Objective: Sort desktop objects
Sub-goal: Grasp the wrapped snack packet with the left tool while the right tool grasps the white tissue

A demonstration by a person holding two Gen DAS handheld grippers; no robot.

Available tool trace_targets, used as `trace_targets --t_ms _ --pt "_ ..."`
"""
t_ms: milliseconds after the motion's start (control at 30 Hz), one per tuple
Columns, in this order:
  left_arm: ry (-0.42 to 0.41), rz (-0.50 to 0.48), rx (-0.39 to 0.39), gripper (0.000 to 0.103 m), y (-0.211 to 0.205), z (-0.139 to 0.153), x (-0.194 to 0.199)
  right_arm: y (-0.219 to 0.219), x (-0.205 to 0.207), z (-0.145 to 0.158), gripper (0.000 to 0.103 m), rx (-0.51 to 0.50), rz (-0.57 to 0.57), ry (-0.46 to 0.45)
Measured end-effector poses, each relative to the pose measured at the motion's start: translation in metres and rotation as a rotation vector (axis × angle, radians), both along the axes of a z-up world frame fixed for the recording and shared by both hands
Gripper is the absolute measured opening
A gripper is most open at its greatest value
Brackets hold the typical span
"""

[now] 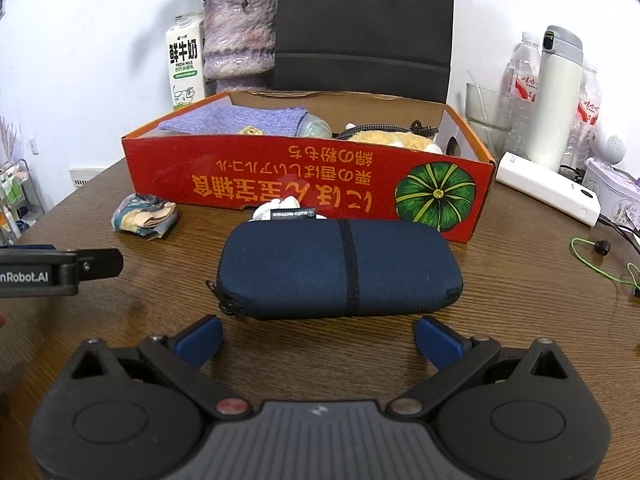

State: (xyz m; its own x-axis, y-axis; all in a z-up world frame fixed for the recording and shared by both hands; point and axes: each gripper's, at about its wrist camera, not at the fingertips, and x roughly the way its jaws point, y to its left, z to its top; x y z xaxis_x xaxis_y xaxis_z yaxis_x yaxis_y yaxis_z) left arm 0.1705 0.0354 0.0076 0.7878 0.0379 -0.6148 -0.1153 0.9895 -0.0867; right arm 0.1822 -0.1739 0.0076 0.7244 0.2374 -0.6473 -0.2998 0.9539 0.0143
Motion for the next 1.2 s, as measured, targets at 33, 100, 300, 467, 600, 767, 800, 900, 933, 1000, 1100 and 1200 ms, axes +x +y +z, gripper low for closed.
trace_targets --t_ms 33,100,300,467,600,767,800,900,933,1000,1100,1200 --pt "0.002 0.0 0.001 0.103 0.0 0.0 0.0 0.0 0.0 0.0 0.103 0.0 0.0 0.0" --pt "0.006 0.0 0.002 0.103 0.0 -0.001 0.001 0.0 0.0 0.0 0.103 0.0 0.0 0.0" --pt "0.014 -0.001 0.007 0.103 -0.001 -0.002 0.001 0.0 0.0 0.0 0.103 0.0 0.0 0.0" --pt "0.014 -0.001 0.008 0.103 -0.001 -0.002 0.001 0.0 -0.001 0.0 0.103 -0.003 -0.006 -0.004" --pt "0.014 -0.002 0.007 0.103 -0.001 -0.002 0.001 0.0 -0.002 0.001 0.103 -0.02 -0.013 -0.012" --pt "0.014 0.001 0.002 0.103 0.0 -0.002 0.002 -0.002 -0.01 0.016 0.103 0.009 0.035 -0.028" --pt "0.013 0.001 0.0 0.103 0.0 -0.002 0.003 -0.002 -0.012 0.019 0.103 0.019 0.042 -0.038" --pt "-0.006 0.001 -0.016 0.103 0.0 -0.002 0.007 -0.003 -0.014 0.029 0.103 0.038 0.05 -0.076" --pt "-0.011 0.0 -0.022 0.103 0.0 -0.003 0.01 -0.002 -0.013 0.032 0.103 0.046 0.053 -0.09" --pt "-0.013 -0.012 -0.041 0.103 -0.001 -0.004 0.019 0.001 -0.006 0.038 0.103 0.058 0.049 -0.109" --pt "-0.018 -0.01 -0.043 0.103 -0.004 -0.006 0.032 0.009 0.016 0.045 0.1 0.065 0.027 -0.121" --pt "-0.017 -0.008 -0.045 0.103 -0.005 -0.007 0.045 0.019 0.047 0.043 0.091 0.056 -0.001 -0.071"
